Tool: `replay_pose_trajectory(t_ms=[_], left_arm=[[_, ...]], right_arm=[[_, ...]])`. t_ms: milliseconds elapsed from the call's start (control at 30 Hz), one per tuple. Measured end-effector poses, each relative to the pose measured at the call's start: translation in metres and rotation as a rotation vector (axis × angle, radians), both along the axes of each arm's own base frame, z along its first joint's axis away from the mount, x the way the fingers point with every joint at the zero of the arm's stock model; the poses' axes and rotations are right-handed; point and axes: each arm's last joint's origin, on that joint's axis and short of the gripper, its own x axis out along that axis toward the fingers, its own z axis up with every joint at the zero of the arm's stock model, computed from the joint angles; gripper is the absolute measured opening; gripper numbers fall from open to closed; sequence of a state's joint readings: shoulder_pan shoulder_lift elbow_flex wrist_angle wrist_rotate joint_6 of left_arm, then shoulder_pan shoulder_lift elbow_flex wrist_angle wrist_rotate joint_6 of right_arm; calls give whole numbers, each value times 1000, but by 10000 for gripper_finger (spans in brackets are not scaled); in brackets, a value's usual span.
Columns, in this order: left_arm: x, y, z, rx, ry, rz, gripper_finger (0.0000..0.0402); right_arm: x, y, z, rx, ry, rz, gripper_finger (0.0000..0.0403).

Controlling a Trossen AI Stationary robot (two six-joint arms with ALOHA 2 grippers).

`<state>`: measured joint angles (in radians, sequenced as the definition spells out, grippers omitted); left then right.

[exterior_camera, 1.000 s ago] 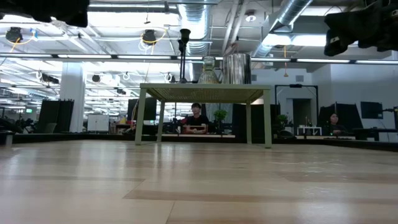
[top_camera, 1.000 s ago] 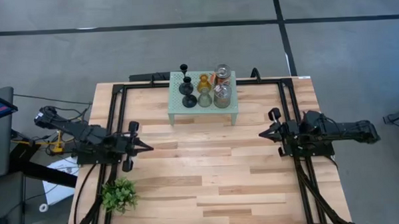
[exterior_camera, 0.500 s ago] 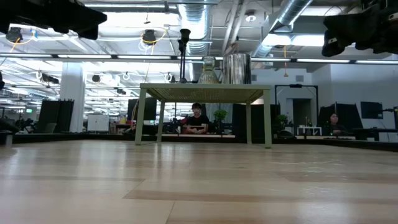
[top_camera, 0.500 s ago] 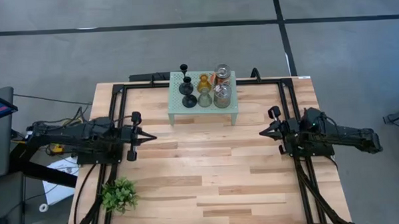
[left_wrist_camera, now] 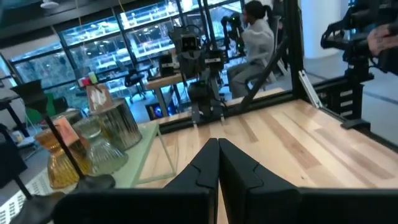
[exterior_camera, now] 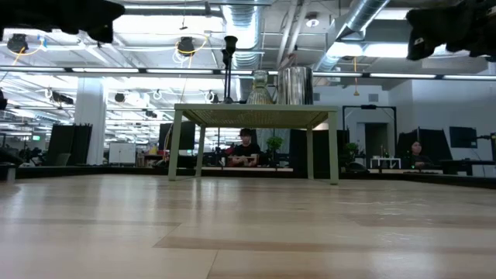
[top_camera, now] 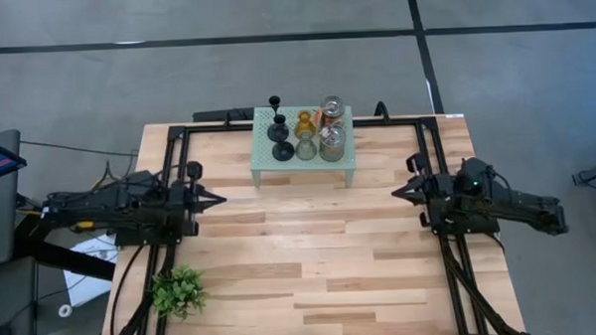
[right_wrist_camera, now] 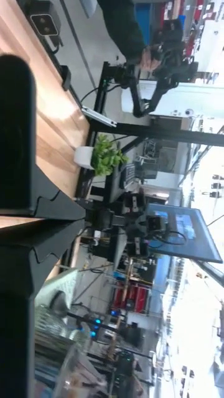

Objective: Pick & Place candle stick holders
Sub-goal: Return to Home Position

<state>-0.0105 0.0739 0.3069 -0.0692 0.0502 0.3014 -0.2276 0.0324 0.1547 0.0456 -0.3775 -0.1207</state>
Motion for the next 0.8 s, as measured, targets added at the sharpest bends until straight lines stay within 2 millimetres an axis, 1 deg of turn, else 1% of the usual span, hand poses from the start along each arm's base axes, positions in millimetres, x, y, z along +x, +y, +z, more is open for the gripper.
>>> replay_pose_trajectory(t_ms=[133, 400, 633, 800], left_arm=[[-10, 0, -2, -22, -10, -11, 5], [-12, -1, 1, -17, 3, -36, 6], [-12, -1, -4, -17, 46, -35, 7], [-12, -1, -3, -22, 44, -35, 7]], right_arm=[[-5, 1, 7, -19, -31, -2, 0], [-6, 1, 9, -40, -34, -25, 0], [-7, -2, 11, -50, -59, -83, 0], [-7, -4, 11, -28, -56, -113, 0]])
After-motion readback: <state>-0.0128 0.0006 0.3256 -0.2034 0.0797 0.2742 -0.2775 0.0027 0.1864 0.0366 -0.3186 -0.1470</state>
